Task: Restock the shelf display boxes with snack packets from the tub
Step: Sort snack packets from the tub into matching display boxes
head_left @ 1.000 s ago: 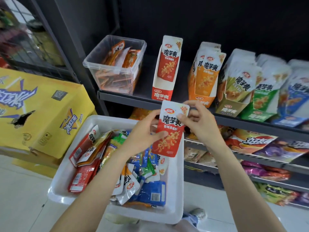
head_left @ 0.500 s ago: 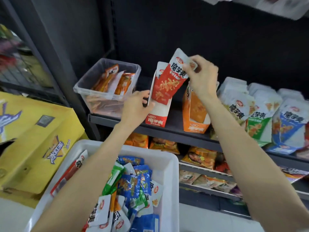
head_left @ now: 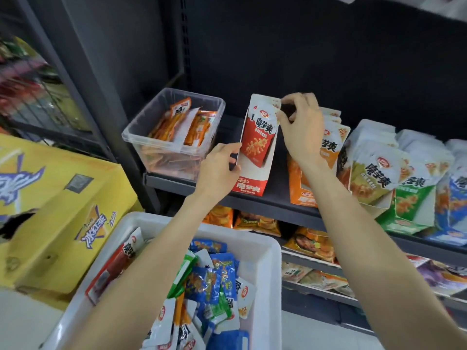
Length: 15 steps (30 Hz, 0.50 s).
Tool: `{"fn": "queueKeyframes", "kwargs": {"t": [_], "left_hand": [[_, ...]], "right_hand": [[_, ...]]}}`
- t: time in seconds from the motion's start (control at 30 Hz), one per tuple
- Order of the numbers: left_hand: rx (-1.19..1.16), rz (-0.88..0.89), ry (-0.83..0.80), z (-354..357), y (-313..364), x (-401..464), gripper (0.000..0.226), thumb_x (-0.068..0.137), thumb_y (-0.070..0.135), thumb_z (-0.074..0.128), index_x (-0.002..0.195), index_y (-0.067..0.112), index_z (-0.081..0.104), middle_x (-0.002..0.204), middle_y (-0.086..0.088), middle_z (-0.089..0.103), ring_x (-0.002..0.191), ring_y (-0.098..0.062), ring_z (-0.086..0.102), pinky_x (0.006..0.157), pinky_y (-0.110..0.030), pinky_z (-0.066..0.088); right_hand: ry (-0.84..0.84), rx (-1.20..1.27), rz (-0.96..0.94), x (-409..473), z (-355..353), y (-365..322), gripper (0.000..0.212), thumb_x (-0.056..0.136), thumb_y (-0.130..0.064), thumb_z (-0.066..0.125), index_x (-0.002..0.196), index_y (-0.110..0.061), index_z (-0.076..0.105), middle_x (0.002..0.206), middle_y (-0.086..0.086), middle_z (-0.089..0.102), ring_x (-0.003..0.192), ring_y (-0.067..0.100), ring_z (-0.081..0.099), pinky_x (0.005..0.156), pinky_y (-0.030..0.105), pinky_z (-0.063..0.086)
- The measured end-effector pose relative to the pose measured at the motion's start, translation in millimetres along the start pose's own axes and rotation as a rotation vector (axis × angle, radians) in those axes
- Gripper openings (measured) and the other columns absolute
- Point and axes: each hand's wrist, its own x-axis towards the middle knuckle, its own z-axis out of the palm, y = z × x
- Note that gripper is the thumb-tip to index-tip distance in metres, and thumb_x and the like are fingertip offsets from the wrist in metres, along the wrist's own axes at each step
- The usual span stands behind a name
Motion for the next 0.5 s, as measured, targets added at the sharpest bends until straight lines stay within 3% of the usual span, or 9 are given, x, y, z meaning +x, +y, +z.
{"fn": "queueKeyframes", "kwargs": {"t": [0.1,0.23,0.37,0.5], "left_hand": [[-0.106,0.037,0.085,-5.7,1.3,-23.7,0.039,0.089,0.013,0.061,0.127,0.019,0.056,0.118,0.003,0.062,0.096,0.000,0.056,0.086,-0.021,0.050],[-0.188,0.161,0.181,-26.0,-8.5,-83.1,0.025,0.092,0.020,0.056,0.116,0.019,0.064,0.104,0.009,0.067,0.099,-0.004,0.061,0.089,-0.020,0.045],[-0.107,0.061,0.025,-51.2,-46.2,-148.1,0.028,0.091,0.035,0.051,0.114,0.026,0.064,0.100,0.011,0.068,0.095,-0.003,0.061,0.084,-0.021,0.048],[0.149,-0.047,-0.107,-59.3,-92.0,-199.6,0.031,0.083,0.022,0.069,0.113,0.024,0.065,0.103,0.006,0.067,0.095,-0.015,0.061,0.082,-0.034,0.052]], "right_hand": [[-0.032,0.101,-0.065,-55.4,-20.4,-17.1,0.019,0.089,-0.017,0.061,0.108,-0.015,0.063,0.108,0.000,0.059,0.077,0.004,0.052,0.065,0.008,0.035],[-0.252,0.248,-0.058,-145.0,-35.7,-41.2,0.015,0.090,-0.017,0.061,0.104,-0.018,0.065,0.095,-0.009,0.066,0.078,0.001,0.057,0.068,0.013,0.043],[-0.614,0.192,0.009,-212.5,-25.8,-53.1,0.012,0.090,-0.024,0.060,0.101,-0.025,0.066,0.085,-0.011,0.069,0.078,0.007,0.063,0.071,0.030,0.051],[-0.857,0.202,-0.025,-249.3,1.3,-65.7,0.025,0.092,-0.023,0.056,0.116,-0.024,0.062,0.109,-0.005,0.066,0.100,0.016,0.060,0.085,0.035,0.049]]}}
